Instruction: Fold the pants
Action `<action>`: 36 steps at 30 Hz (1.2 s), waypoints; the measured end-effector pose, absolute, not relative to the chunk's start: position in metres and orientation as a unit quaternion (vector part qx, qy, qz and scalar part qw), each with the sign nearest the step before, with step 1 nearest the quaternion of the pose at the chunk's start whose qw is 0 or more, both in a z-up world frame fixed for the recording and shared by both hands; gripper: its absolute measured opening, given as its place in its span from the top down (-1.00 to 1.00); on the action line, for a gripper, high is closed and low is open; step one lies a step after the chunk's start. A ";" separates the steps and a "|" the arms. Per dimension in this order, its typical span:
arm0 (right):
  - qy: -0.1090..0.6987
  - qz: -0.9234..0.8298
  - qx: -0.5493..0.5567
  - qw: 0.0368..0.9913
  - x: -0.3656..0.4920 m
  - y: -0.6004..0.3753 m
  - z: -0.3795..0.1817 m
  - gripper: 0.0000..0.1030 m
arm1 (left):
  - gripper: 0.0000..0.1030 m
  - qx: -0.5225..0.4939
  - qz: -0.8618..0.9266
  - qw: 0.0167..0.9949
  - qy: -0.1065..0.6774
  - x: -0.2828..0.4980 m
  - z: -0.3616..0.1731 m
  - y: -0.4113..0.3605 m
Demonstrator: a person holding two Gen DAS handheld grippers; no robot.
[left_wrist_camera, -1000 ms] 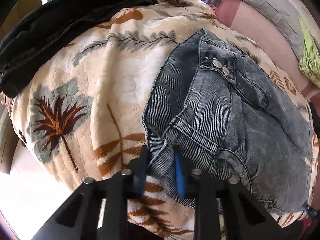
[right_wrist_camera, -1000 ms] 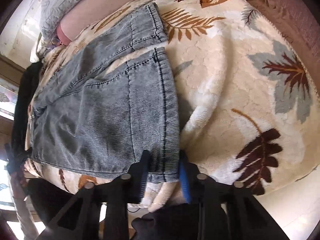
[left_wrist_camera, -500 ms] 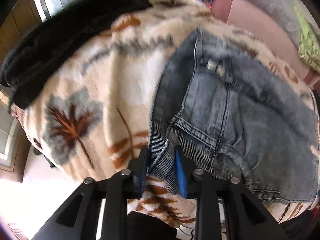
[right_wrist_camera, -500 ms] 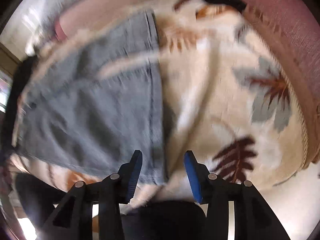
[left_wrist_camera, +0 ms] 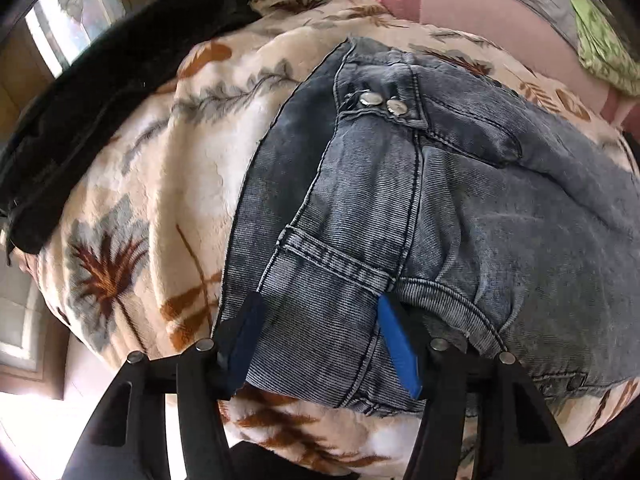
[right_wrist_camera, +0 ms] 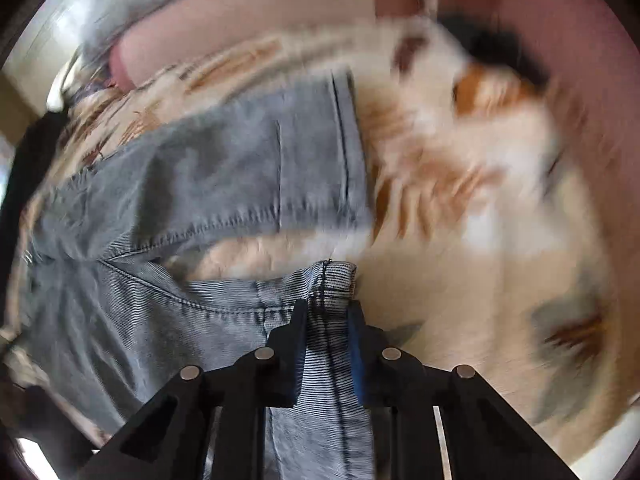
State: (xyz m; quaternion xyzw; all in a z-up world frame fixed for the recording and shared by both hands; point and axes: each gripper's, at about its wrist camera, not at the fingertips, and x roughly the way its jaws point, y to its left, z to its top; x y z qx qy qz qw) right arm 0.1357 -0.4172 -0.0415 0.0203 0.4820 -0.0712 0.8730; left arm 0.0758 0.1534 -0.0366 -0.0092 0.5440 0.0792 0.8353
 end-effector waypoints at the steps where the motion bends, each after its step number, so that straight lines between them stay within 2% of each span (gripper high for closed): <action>1: 0.482 -0.075 0.019 0.873 0.138 -0.418 -0.044 0.62 | -0.17 -0.002 0.082 0.835 0.544 0.077 -0.037 0.152; 5: 0.516 -0.101 -0.020 0.851 0.154 -0.416 -0.090 0.48 | -0.20 -0.001 0.088 0.834 0.545 0.077 -0.037 0.150; 6: 0.503 -0.106 -0.006 0.858 0.149 -0.417 -0.085 0.45 | -0.20 -0.001 0.087 0.834 0.545 0.077 -0.037 0.150; 8: 0.493 -0.105 0.034 0.863 0.138 -0.423 -0.070 0.26 | -0.20 0.000 0.084 0.836 0.542 0.075 -0.038 0.150; 12: 0.454 -0.074 0.047 0.887 0.093 -0.413 -0.029 0.18 | -0.21 -0.009 0.075 0.838 0.540 0.074 -0.038 0.152; 14: 0.460 -0.028 0.070 0.885 0.073 -0.402 -0.033 -0.14 | -0.25 -0.019 0.074 0.838 0.541 0.075 -0.038 0.155; 15: 0.478 -0.016 0.074 0.875 0.073 -0.399 -0.043 -0.44 | -0.28 -0.023 0.073 0.837 0.541 0.076 -0.038 0.156; 16: 0.513 -0.006 0.074 0.855 0.074 -0.396 -0.062 -0.51 | -0.30 -0.025 0.071 0.837 0.542 0.077 -0.038 0.155; 17: 0.564 0.001 0.063 0.823 0.079 -0.394 -0.093 -0.53 | -0.30 -0.024 0.071 0.836 0.544 0.076 -0.038 0.154; 18: 0.555 0.001 0.051 0.830 0.077 -0.390 -0.093 -0.52 | -0.30 -0.022 0.070 0.834 0.547 0.077 -0.037 0.154; 23: 0.508 0.024 0.074 0.858 0.089 -0.385 -0.035 -0.52 | -0.30 -0.044 0.046 0.856 0.513 0.082 0.001 0.161; 27: 0.484 0.007 0.107 0.869 0.129 -0.412 -0.019 -0.52 | -0.30 -0.070 0.031 0.874 0.480 0.120 0.027 0.170; 33: 0.484 -0.032 0.148 0.862 0.207 -0.460 -0.030 -0.52 | -0.29 -0.075 0.034 0.862 0.501 0.195 0.005 0.173; 36: 0.533 -0.050 0.158 0.830 0.235 -0.474 -0.061 -0.52 | -0.29 -0.068 0.039 0.847 0.525 0.218 -0.017 0.170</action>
